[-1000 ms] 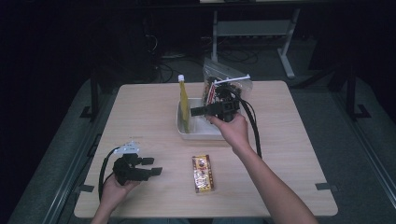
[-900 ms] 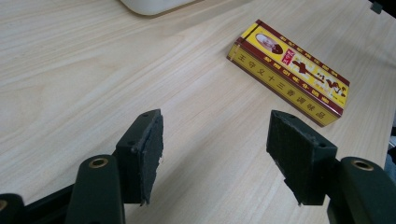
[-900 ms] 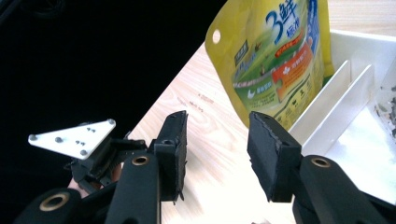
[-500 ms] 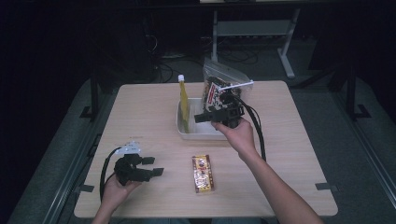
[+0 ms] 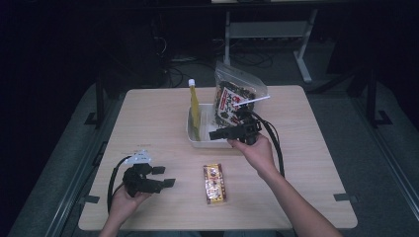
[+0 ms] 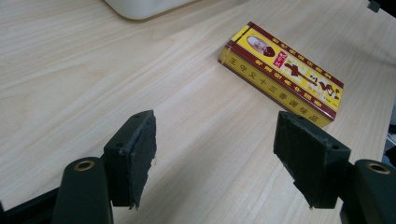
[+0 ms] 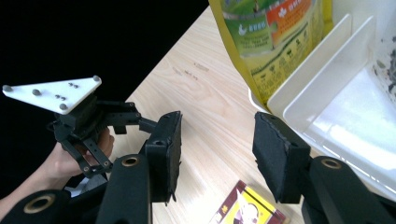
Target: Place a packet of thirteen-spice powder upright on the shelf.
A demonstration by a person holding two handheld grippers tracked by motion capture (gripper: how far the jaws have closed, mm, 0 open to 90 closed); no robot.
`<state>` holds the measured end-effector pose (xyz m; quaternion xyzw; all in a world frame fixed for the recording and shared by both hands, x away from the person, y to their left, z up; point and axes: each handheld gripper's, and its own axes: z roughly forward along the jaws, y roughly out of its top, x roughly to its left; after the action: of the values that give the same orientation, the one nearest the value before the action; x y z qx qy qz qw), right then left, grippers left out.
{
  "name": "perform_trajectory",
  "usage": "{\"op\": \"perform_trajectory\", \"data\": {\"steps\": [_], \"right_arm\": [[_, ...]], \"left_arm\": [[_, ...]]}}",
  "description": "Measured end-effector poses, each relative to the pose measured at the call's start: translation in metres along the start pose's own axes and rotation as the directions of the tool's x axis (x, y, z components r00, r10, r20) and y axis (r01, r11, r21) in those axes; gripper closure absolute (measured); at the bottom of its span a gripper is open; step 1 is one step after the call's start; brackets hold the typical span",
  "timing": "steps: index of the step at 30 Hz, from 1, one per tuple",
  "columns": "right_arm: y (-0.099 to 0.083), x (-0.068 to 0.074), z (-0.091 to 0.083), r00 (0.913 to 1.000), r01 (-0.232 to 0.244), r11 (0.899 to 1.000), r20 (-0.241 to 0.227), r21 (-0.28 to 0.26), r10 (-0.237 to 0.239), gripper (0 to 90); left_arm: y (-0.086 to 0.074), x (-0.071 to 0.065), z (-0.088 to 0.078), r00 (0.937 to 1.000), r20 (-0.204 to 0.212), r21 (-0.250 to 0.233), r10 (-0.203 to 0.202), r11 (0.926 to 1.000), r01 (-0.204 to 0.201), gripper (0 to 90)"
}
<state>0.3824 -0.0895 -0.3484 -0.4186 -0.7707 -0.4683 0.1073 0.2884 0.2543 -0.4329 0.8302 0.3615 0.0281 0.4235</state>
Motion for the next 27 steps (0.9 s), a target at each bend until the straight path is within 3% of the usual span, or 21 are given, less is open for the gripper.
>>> {"op": "perform_trajectory", "data": {"steps": [9, 18, 27], "right_arm": [[-0.01, -0.006, -0.001, 1.0, -0.002, 1.0, 0.004, 0.012, 0.002, 50.4], [-0.032, -0.011, 0.001, 0.9993, 0.025, 0.998, 0.024, 0.061, -0.027, 52.0], [-0.05, -0.017, -0.004, 0.9988, 0.037, 0.996, 0.029, 0.077, -0.039, 54.5]], "left_arm": [[0.002, -0.005, 0.003, 1.0, 0.004, 0.004, 0.006, 1.0, -0.007, 27.2], [0.006, -0.014, 0.009, 0.9998, -0.002, 0.007, 0.018, 0.9998, -0.018, 25.6], [0.009, -0.023, 0.016, 0.9995, 0.001, 0.009, 0.031, 0.9995, -0.031, 24.1]]}}
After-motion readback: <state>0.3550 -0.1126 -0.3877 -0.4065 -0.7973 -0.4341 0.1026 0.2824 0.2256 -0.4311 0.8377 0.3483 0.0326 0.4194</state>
